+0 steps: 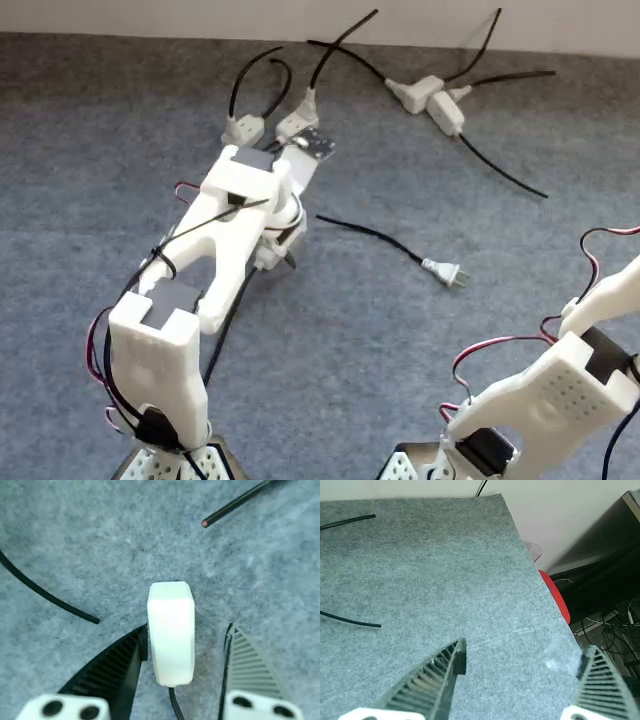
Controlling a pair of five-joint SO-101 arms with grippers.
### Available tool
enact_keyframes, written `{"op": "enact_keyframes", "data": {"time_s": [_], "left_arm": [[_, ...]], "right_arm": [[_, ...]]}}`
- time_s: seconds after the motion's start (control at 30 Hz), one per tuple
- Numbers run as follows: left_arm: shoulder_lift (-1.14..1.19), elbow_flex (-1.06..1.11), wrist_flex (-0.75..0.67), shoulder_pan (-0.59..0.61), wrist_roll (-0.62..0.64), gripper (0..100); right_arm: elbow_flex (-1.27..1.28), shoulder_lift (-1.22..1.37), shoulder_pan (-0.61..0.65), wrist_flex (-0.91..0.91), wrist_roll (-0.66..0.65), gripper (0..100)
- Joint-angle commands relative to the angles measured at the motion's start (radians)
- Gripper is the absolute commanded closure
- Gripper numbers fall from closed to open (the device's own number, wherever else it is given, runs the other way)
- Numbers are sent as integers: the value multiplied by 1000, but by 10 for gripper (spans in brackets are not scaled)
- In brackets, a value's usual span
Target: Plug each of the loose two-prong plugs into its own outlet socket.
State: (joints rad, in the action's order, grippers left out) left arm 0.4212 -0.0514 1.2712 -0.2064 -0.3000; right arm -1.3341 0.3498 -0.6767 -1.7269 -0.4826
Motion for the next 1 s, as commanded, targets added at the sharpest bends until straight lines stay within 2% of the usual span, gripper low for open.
{"op": "enact_keyframes", "data": {"time_s": [0.0, 0.3, 0.53, 0.67, 0.77, 0.87, 0.97], "left_arm": [[-85, -31, 9, 10, 3, 741], [-85, -31, 5, 159, -49, 741], [-97, -7, -44, 216, -48, 741], [-157, -51, -5, 240, -41, 741], [-266, -48, 51, 240, -40, 741], [-389, 1, 78, 239, 38, 741], [-516, 96, 77, 239, 100, 741]], "right_arm": [[2, -41, -1, -39, 9, 652], [4, -41, 18, -39, 9, 652], [4, -41, 68, -39, 9, 652], [24, -44, 148, -41, 9, 652], [136, -50, 237, -41, 5, 652], [269, -50, 321, -39, -6, 652], [400, -50, 409, -39, -78, 652]]}}
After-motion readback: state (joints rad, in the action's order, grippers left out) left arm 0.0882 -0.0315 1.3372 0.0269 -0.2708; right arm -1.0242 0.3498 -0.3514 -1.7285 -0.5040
